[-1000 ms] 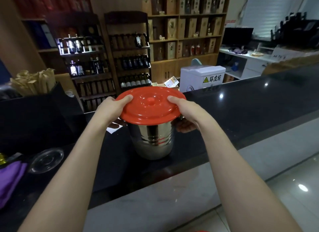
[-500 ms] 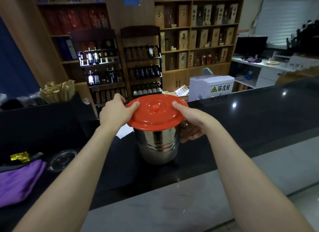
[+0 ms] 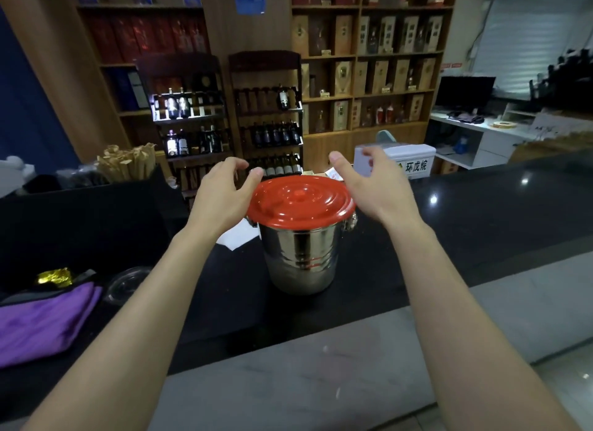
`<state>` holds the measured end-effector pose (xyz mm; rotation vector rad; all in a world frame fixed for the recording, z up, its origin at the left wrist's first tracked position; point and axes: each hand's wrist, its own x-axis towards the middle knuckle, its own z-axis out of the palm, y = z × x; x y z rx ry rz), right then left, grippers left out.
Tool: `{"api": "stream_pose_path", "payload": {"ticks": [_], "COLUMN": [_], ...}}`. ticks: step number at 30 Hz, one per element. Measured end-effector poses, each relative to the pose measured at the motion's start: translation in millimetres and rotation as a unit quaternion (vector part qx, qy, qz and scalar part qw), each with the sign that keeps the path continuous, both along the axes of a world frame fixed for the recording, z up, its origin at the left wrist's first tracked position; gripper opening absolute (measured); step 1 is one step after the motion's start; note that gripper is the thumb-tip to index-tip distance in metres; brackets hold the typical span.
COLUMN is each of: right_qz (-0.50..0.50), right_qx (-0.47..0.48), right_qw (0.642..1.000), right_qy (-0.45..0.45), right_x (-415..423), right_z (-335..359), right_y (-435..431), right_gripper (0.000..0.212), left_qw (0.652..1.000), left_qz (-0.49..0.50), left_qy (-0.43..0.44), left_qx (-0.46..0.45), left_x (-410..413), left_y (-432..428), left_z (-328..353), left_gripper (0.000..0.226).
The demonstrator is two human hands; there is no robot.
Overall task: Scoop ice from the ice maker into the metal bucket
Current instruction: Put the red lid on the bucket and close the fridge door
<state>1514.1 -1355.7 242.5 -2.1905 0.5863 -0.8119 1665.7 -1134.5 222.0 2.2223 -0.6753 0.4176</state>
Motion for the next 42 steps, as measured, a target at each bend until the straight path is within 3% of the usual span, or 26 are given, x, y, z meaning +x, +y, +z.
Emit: {"api": "stream_pose_path", "payload": {"ticks": [4,13,20,31,34,36,42], "right_qz": [0.088,0.277,0.427,0.663,0.723,0.756,0.817], "right_qx": [-0.083,-0.089,-0.067,-0.054,-0.053,-0.055,-0.061], "right_qw": [0.991,0.953,0.901,0.747,0.689,0.652,0.573], "right_qy": [-0.063,-0.086,-0.016,0.004,0.007,0.010,0.015], "right_x": [-17.0,-71.2,-123.8,-231.2,-285.9,-327.9,-460.1], "right_z": [6.1,-16.8,-60.4,-97.8,-104.0,-108.7,-115.9], "right_y": [21.5,58.0,104.4,298.5,353.6,386.5,460.5], "right_gripper": [0.080,0.075,0.083,0.084,0.085,0.084,0.083], "left_qw": [1.000,0.993,0.975,0.880,0.837,0.813,0.748], "left_qz": [-0.003,0.108,0.215,0.464,0.534,0.569,0.653], "left_qy": [-0.024,-0.010,0.044,0.100,0.117,0.123,0.112], "left_qx": [-0.001,0.038,0.048,0.006,-0.004,-0.010,-0.037], "left_x": [-42.7,-172.0,-293.6,-546.1,-628.6,-683.6,-836.7], "left_y": [29.7,105.7,155.6,291.9,316.3,328.5,352.6], "left_z": [10.3,8.7,-34.3,-74.6,-75.4,-76.6,-76.9], "left_gripper": [0.052,0.057,0.060,0.062,0.070,0.064,0.065]}}
